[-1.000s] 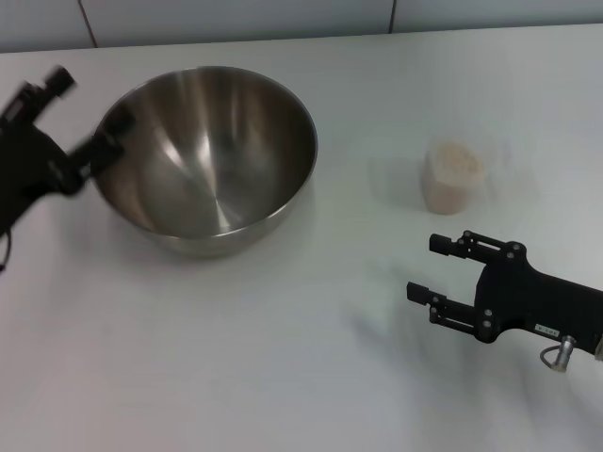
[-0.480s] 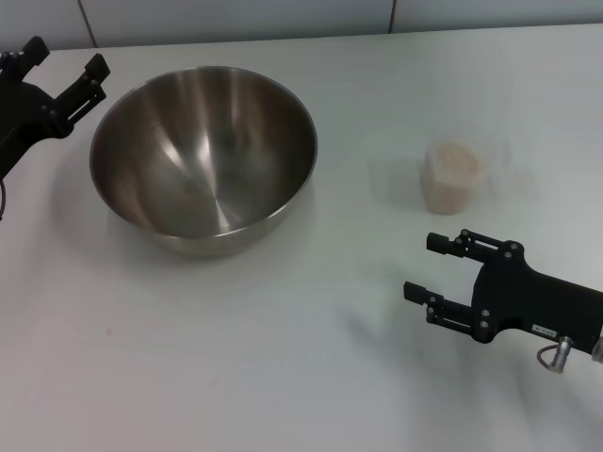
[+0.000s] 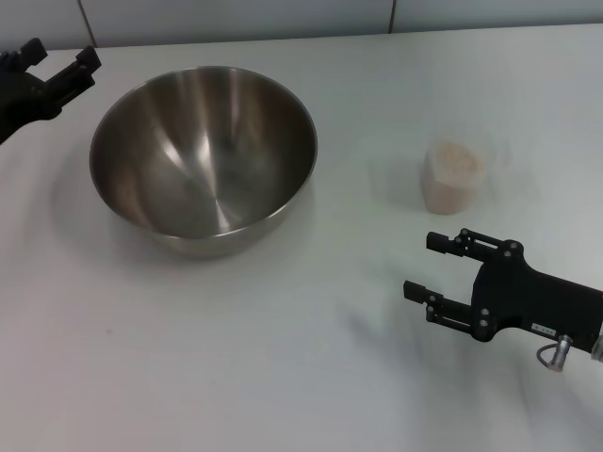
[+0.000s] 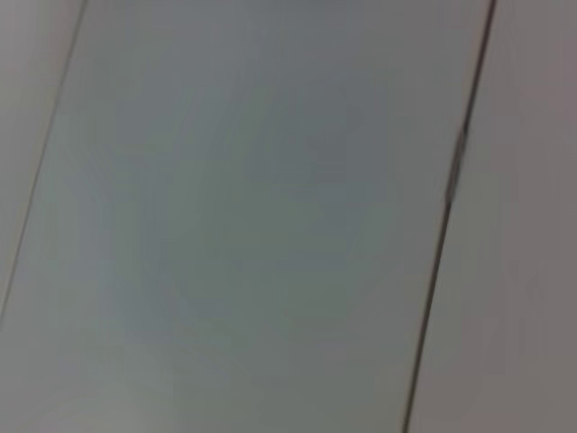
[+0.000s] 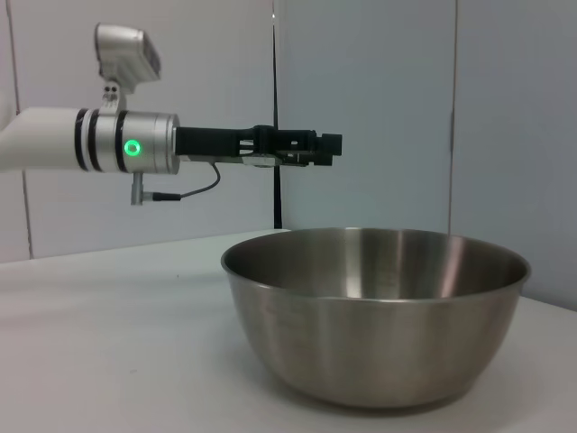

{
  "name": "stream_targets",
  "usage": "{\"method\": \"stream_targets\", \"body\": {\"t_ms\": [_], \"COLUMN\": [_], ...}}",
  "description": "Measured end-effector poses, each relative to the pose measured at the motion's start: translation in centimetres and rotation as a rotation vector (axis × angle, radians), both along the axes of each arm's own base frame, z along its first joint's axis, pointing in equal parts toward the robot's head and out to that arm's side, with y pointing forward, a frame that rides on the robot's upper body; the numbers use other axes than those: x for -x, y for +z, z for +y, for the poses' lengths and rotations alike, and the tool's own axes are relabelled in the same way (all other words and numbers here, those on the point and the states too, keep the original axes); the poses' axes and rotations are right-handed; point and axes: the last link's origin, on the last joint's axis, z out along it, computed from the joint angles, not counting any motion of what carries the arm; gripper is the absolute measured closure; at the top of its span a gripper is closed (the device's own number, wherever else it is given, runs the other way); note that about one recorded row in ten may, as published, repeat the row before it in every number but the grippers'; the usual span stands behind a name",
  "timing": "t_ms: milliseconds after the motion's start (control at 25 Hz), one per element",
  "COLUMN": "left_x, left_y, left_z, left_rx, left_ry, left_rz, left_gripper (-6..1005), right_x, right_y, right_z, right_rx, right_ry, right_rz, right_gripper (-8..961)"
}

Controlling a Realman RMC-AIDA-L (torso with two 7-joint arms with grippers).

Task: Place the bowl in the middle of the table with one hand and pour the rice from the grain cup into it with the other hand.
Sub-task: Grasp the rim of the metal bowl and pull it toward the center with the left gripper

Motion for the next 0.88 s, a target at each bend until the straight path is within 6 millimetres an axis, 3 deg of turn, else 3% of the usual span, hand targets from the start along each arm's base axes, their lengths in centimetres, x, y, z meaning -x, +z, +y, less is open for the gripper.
{"method": "stream_targets", "body": {"t_ms": [320,680,880], "left_x": [-1.0,-1.5,-3.0], "left_y": [1.5,1.3,0.6], "left_z": [1.4,2.7,3.4], "left_rx": [0.216,0.391,0.452], "left_ry": [0.101,0.251,0.252], "left_rz": [0.104,0.268,0.329], "left_gripper": [130,130,130], "right_x": [0.0,-0.1,-0.1], "right_y": [0.0,-0.1,-0.1], "right_z": [0.0,-0.1,-0.1], "right_rx": [-0.002,-0.005,-0.006], "right_ry": [0.001,0.005,0.004], "right_rz": [-0.003,-0.006,-0.006], "right_gripper": [276,277,277]}}
